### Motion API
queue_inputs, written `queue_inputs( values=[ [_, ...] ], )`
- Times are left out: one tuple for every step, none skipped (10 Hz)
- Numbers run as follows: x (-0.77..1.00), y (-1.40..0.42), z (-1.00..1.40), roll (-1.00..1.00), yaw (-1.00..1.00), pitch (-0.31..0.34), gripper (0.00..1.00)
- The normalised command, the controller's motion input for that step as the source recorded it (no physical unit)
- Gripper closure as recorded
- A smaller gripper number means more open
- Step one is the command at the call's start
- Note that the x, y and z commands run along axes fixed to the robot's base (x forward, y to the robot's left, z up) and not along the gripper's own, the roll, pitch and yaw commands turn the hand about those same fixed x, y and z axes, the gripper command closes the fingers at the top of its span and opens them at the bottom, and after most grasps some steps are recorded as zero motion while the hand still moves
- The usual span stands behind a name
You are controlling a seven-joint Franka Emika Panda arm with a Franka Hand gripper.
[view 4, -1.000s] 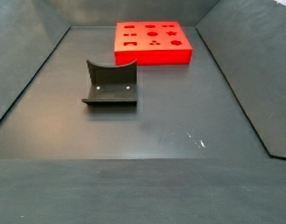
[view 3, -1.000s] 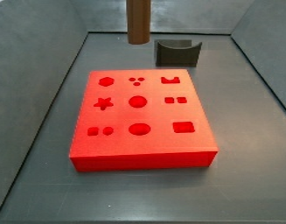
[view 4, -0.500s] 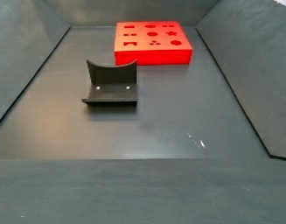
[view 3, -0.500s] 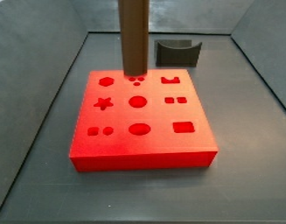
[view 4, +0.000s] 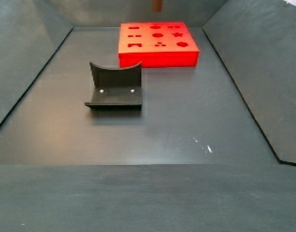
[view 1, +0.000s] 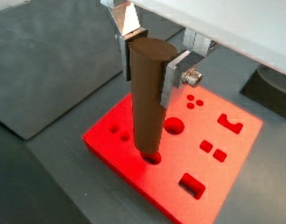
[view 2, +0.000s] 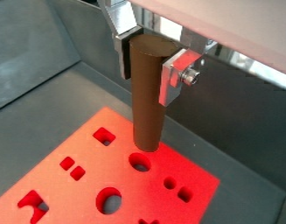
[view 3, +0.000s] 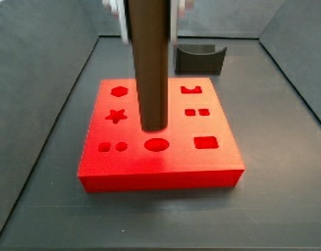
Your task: Insert the oval object.
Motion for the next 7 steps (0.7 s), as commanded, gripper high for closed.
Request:
queue_inputs(
  values=[
    [0.11,-0.11,-0.04,0.21,-0.17,0.074,1.00],
    [0.00,-0.04,0.00,0.01,0.00,0.000,1.00],
    [0.25,0.00,-0.01,0.04,-0.01,0.026,1.00],
    [0.60,0.04,-0.10,0.00,-0.02,0.087,1.00],
    [0.71,0.09,-0.21,0.04,-0.12,0.106,1.00],
    [0.56,0.00,-0.33,0.10,-0.19,0.099,1.00],
    [0.22,-0.02,-0.42,0.09,-0.48,0.077,1.00]
  ],
)
